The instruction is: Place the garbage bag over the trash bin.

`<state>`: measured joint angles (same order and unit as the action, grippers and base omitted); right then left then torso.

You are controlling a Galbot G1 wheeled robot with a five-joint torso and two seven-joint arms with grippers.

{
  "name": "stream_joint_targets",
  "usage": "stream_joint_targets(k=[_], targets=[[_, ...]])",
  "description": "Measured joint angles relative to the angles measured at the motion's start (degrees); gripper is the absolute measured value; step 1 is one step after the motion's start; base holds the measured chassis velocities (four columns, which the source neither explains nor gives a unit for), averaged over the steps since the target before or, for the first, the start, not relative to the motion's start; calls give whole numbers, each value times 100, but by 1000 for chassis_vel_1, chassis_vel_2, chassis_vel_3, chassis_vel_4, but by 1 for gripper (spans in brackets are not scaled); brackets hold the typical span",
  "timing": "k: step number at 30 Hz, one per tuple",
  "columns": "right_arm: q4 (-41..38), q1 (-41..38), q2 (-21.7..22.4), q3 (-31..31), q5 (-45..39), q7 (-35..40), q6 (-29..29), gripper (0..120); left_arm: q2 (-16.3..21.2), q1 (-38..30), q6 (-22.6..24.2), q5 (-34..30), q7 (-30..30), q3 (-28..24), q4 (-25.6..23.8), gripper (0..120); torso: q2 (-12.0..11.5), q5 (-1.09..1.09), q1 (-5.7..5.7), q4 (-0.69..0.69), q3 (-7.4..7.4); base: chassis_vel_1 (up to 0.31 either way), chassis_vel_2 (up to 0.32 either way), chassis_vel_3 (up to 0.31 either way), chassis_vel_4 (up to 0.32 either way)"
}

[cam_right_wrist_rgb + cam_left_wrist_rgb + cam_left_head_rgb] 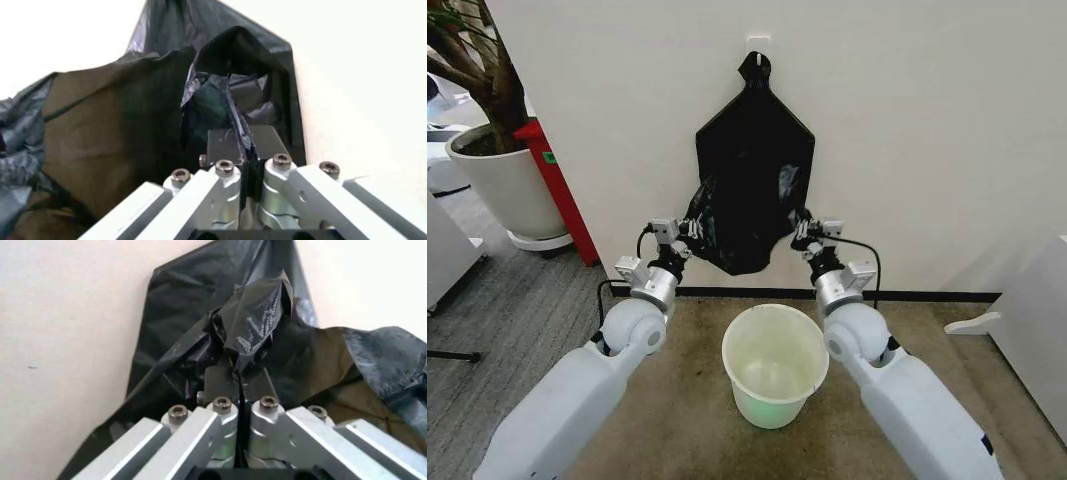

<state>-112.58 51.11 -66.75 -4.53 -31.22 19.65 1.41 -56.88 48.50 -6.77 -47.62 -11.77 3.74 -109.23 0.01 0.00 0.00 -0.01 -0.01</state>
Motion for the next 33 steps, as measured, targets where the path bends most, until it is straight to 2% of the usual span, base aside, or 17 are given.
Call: stream_joint_targets(k=[7,10,23,33], targets=[[-544,403,-17,-130,19,-2,89,0,-206,255,-23,-168,-9,-18,-377,0,0,0,0,0,0,0,0,0,0],[-886,621,-9,-215,28,0,176,0,-251,494,16,-412,-108,-2,-697,0,0,0,0,0,0,0,0,0,0],[-2126,1296,123,-669,-94,-4,577,0,-68,1391,346,-1274,-570,173,-2020,0,0,1,0,1,0,0,0,0,0],[-2790,1957,145,-945,-242,80,830,0,-362,1817,406,-1628,-743,130,-2398,0,-1,0,0,0,0,0,0,0,0]])
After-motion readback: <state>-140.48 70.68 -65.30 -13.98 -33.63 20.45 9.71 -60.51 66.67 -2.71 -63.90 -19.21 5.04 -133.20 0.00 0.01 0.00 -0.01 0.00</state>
